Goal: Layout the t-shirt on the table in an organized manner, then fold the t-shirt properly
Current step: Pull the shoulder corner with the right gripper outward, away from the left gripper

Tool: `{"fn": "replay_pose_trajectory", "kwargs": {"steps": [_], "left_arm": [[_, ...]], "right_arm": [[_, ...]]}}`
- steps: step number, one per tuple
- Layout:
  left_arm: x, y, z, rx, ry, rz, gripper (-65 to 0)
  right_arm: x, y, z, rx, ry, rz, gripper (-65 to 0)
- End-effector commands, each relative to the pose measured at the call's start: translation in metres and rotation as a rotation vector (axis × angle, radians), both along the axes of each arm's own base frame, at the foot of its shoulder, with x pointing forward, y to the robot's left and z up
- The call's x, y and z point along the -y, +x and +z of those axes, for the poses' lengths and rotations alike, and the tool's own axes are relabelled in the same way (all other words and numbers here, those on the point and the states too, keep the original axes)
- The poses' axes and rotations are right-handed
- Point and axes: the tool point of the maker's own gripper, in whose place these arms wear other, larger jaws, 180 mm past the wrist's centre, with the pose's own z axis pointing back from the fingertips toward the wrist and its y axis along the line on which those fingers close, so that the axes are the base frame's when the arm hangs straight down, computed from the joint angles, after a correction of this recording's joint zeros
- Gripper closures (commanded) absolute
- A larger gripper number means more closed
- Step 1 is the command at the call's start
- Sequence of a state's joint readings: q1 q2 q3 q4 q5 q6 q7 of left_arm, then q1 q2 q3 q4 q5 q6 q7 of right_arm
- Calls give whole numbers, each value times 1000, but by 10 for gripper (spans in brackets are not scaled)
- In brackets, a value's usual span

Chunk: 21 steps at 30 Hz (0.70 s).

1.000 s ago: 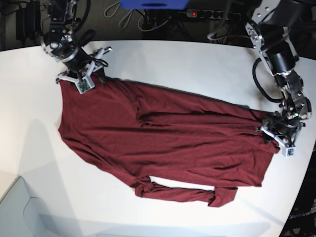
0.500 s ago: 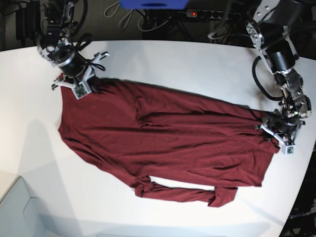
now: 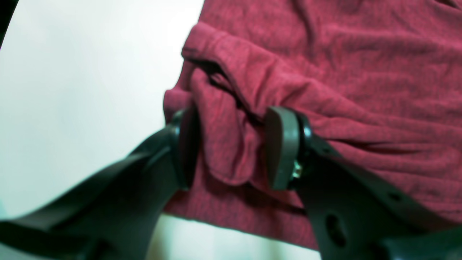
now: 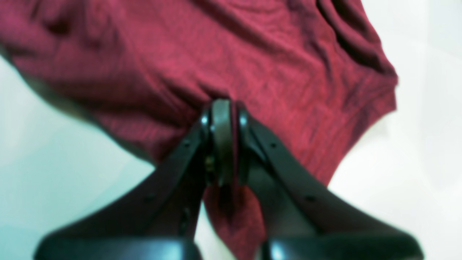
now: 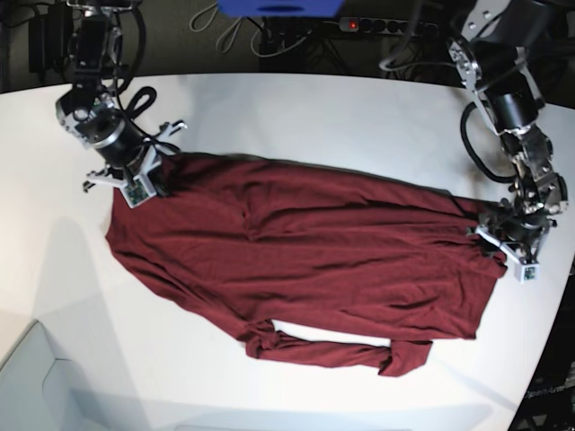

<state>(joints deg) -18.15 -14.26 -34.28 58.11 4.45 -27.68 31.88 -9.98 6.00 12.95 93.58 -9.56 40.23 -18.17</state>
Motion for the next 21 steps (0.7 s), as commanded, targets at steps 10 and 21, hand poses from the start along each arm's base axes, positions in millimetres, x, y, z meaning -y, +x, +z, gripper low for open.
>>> {"fn": "replay_pose_trajectory", "kwargs": {"steps": [10, 21], "left_arm": [[-9, 13, 22, 63, 17, 6, -289], [-8, 13, 22, 63, 18, 5, -289]], "right_arm": [[21, 24, -8, -5, -1, -15, 0], [32, 42, 4, 30, -25, -16, 0]]}}
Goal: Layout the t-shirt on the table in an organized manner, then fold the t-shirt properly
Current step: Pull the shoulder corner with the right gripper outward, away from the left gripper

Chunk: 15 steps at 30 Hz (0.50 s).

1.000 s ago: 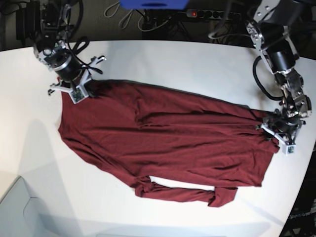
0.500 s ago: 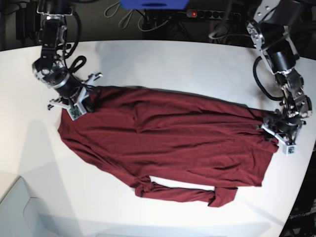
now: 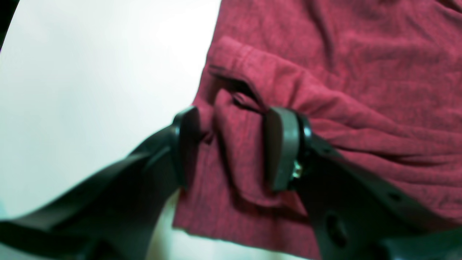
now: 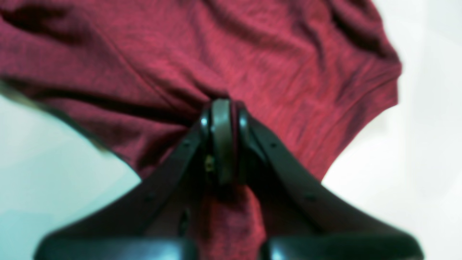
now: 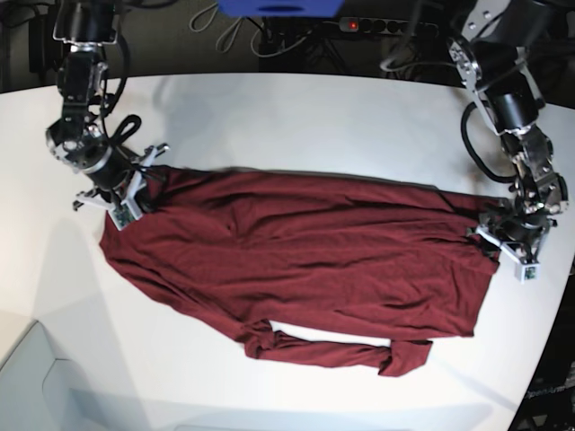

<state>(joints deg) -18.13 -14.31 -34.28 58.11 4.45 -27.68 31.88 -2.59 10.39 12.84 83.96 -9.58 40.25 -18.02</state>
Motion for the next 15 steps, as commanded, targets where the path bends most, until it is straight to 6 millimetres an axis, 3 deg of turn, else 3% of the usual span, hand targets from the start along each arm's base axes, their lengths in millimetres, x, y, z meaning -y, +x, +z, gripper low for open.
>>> {"fn": "replay_pose_trajectory", "kwargs": {"steps": [1, 7, 15], "left_arm": [[-8, 13, 22, 63, 17, 5, -289], [-9, 13, 22, 64, 16, 9, -291], [-9, 13, 22, 64, 16, 9, -292]], "right_arm": [[2, 13, 18, 64, 8, 0, 0], [2, 25, 28, 90, 5, 0, -10], [5, 25, 29, 94, 5, -6, -307]]}}
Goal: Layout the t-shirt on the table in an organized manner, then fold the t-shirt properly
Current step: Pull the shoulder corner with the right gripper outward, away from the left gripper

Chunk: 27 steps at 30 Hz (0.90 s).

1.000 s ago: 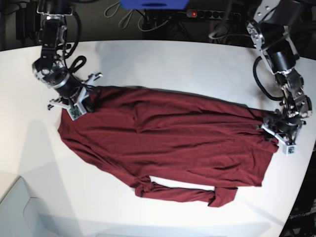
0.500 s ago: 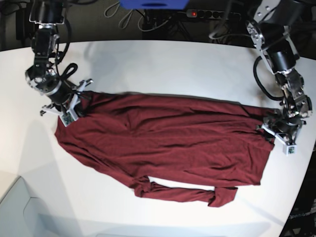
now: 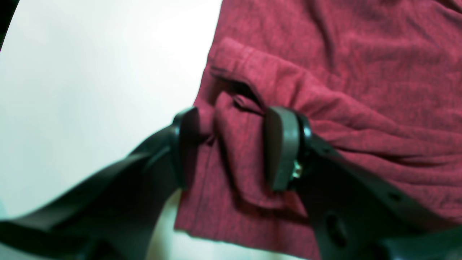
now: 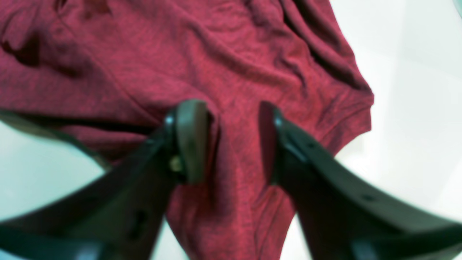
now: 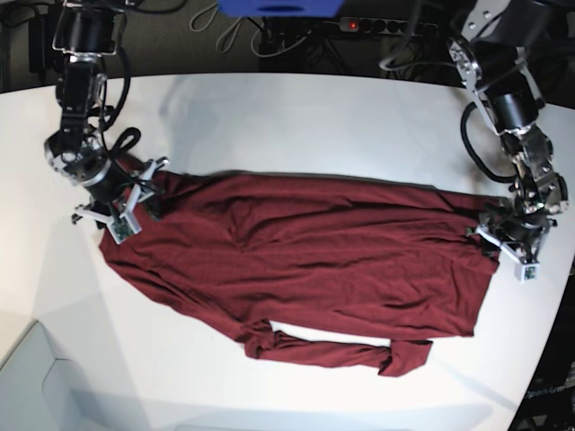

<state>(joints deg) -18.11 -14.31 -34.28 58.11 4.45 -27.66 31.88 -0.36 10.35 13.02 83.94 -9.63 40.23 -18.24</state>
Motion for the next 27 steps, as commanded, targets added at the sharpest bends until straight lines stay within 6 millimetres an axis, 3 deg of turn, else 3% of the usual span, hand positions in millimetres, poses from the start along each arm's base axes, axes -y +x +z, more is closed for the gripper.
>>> {"fn": "replay_pose_trajectory", "kwargs": {"steps": [1, 4, 6, 11, 18, 27], "left_arm": [[-9, 13, 22, 64, 16, 9, -292], [-9, 13, 22, 64, 16, 9, -292], [-9, 13, 22, 64, 16, 9, -292], [-9, 13, 22, 64, 16, 9, -293], [-9, 13, 21, 63, 15, 9, -293], [-9, 13, 21, 63, 15, 9, -293]], "right_arm": [[4, 9, 16, 58, 6, -2, -332], [6, 9, 18, 62, 5, -9, -386], [19, 8, 20, 68, 4, -48, -405], [47, -10, 26, 80, -21, -121, -386], [34, -52, 20, 45, -45, -89, -319], [27, -68, -7, -29, -3, -107, -313]]}}
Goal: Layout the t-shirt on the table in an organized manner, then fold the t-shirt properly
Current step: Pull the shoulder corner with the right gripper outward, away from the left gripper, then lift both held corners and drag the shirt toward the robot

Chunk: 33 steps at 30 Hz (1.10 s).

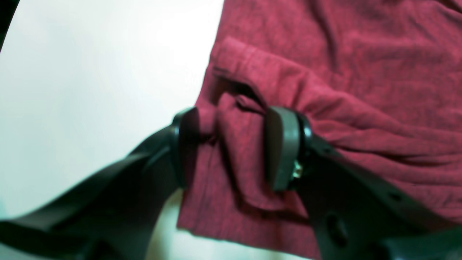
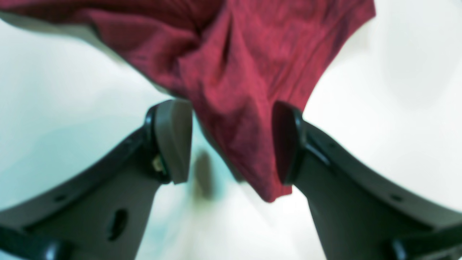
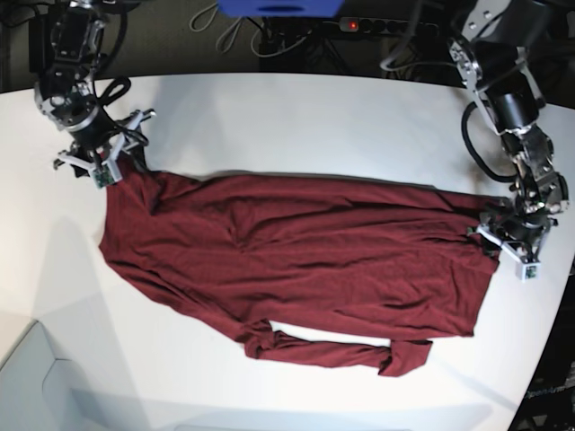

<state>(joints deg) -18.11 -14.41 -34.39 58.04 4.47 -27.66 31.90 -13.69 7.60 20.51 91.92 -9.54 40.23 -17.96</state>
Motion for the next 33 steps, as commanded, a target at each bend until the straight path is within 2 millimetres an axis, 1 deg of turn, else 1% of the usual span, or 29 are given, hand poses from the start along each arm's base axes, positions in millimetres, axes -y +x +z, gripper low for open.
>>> {"fn": "replay_pose_trajectory", "kwargs": {"steps": [1, 2, 4, 8, 12, 14, 17, 20, 28, 31, 33], "left_arm": [[-8, 13, 21, 64, 15, 6, -293], [-8, 13, 21, 64, 15, 6, -293], [-8, 13, 21, 64, 15, 6, -293], [-8, 13, 21, 64, 15, 6, -293], [-8, 13, 22, 64, 16, 7, -293], [-14, 13, 24, 64, 26, 10, -293], [-14, 12, 24, 64, 28, 10, -293], [-14, 12, 24, 64, 28, 10, -293], [-14, 13, 25, 66, 28, 10, -293], [-18, 12, 27, 69, 30, 13, -293], [-19, 13, 30, 76, 35, 15, -294]], "right_arm": [[3, 8, 11, 45, 5, 0, -312], [4, 7, 9, 39, 5, -1, -305], [4, 11, 12, 50, 4, -1, -266], [4, 14, 14, 57, 4, -1, -118], [8, 24, 22, 84, -3, -9, 0], [11, 25, 24, 87, -12, -6, 0], [20, 26, 27, 86, -42, 6, 0], [24, 39, 36, 116, -54, 9, 0], [35, 56, 23, 87, -32, -16, 0], [43, 57, 23, 80, -43, -19, 0], [43, 56, 22, 78, -46, -17, 0]]}}
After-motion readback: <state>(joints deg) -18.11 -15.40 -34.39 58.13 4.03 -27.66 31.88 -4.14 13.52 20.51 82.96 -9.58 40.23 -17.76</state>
